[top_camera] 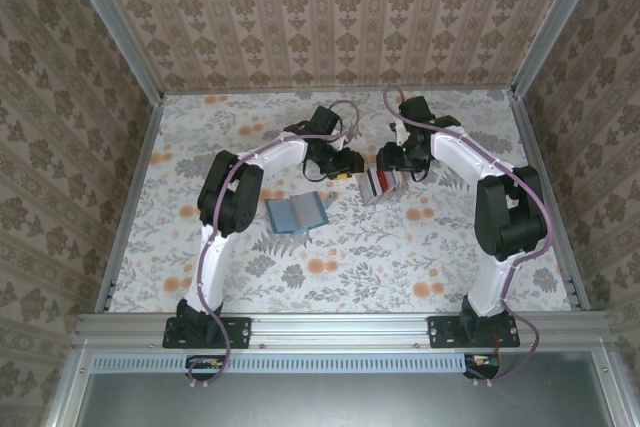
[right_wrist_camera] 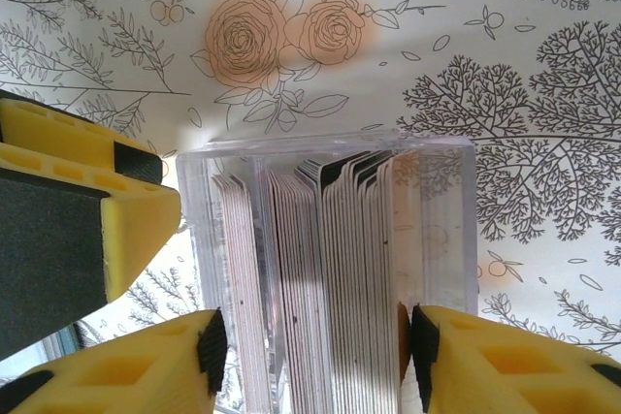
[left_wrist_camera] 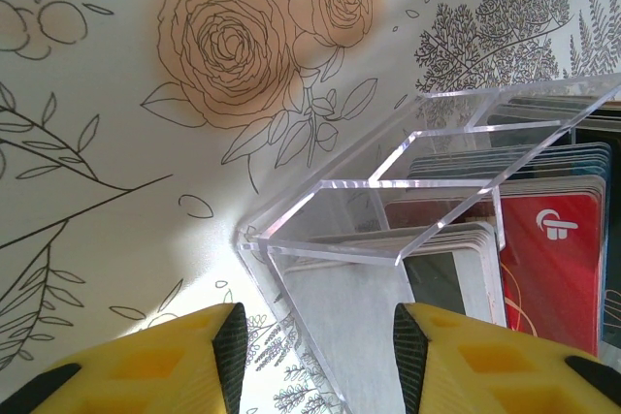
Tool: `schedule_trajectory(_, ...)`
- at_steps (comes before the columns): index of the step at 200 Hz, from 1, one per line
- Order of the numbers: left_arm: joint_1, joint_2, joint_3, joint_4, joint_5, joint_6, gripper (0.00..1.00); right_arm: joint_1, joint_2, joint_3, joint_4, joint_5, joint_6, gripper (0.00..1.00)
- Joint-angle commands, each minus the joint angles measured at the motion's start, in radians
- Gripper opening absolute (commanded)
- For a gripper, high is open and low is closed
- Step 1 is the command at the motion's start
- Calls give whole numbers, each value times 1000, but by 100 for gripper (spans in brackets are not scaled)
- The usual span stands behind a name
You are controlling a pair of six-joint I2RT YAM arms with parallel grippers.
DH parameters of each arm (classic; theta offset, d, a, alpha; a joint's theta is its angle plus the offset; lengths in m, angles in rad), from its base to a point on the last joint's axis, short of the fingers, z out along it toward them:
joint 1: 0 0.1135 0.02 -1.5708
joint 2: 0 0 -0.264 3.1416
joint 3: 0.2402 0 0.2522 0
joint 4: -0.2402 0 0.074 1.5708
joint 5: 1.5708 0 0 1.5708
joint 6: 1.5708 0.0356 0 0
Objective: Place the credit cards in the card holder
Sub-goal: Pick up the credit card from the storage box.
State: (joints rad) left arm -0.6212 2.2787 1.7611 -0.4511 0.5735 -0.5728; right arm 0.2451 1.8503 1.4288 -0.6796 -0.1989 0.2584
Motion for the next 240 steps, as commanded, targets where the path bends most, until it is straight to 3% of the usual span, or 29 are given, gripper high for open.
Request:
schedule_trajectory(1,-12,30,-18,2,5,-11,47,10,-35,31,-35,-4,-10,51)
schedule_trajectory(68,-11,30,-11,-8,6,-5,47,3,-50,38,-48,13,-18,40)
schedule_trajectory(128,-11,29,-13,-8,0,-8,47,-7,-54,30,-43,15,-15,37)
schedule_trajectory(240,-11,35,-3,-12,3,-9,46,-24,-71,24,-52,50,-28,8)
